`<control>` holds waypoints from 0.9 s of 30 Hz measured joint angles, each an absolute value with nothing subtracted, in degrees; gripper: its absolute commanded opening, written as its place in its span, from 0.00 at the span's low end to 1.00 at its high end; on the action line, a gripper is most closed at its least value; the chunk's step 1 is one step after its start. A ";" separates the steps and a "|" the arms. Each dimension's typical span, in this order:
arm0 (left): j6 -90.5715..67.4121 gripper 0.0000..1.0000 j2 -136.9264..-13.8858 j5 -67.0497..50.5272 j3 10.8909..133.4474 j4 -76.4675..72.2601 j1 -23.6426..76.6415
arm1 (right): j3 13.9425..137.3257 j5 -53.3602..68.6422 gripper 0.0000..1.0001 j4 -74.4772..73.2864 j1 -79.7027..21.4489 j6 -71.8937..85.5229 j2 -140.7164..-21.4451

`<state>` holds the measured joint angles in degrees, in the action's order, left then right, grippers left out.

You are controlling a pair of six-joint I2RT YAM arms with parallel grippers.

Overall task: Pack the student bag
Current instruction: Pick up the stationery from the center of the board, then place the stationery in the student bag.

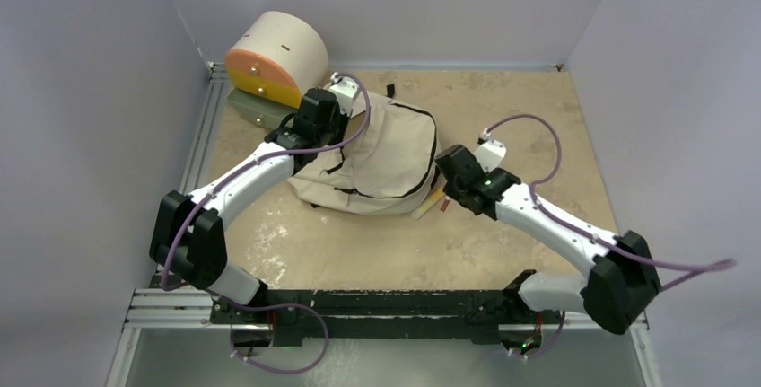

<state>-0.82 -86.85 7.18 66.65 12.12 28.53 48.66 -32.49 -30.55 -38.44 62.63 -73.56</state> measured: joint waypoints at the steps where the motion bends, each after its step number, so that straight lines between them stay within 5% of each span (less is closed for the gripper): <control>1: -0.82 0.00 -86.85 7.18 66.65 12.12 28.53 | 50.06 -33.19 0.00 -30.50 -38.44 62.17 -71.88; 10: -0.82 0.00 -86.85 7.11 66.65 12.12 28.53 | 56.31 -27.29 0.00 -12.16 -38.17 51.29 -65.87; 27: -0.82 0.00 -86.85 7.01 66.65 12.12 28.53 | 74.56 -9.21 0.00 8.58 -39.66 50.72 -99.96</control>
<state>-0.82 -86.85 7.01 66.65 12.12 28.53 74.56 -9.21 8.58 -39.66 50.72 -99.96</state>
